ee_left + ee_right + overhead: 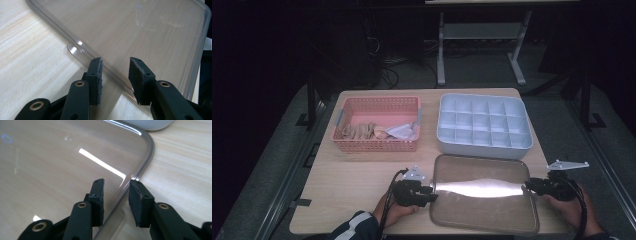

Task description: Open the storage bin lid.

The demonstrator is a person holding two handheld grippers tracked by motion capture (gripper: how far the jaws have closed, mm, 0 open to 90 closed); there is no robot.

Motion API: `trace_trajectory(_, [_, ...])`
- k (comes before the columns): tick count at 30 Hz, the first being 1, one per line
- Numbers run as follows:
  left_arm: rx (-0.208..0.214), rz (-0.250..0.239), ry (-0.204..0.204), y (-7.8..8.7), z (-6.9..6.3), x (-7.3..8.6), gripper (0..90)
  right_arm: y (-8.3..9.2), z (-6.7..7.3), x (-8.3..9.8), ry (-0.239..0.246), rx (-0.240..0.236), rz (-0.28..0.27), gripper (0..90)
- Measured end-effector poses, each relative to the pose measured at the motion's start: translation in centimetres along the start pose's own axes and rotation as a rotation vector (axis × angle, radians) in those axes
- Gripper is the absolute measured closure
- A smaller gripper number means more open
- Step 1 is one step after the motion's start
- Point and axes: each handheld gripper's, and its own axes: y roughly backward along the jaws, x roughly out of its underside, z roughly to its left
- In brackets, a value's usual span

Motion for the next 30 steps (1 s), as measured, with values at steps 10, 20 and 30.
trace_trajectory(10, [0.008, -0.002, -0.006, -0.8, -0.1, -0.6, 61.7, -0.3, -1.2, -0.9, -0.007, 0.027, 0.003, 69.6])
trace_trajectory(20, [0.028, 0.006, -0.044, -1.2, -0.7, -0.9, 60.4, -0.4, -1.2, -2.1, 0.028, 0.093, 0.007, 67.4])
trace_trajectory(30, [-0.025, -0.033, -0.12, 1.3, -0.1, -0.9, 50.1, 1.2, 2.8, -5.5, 0.14, 0.052, -0.091, 59.6])
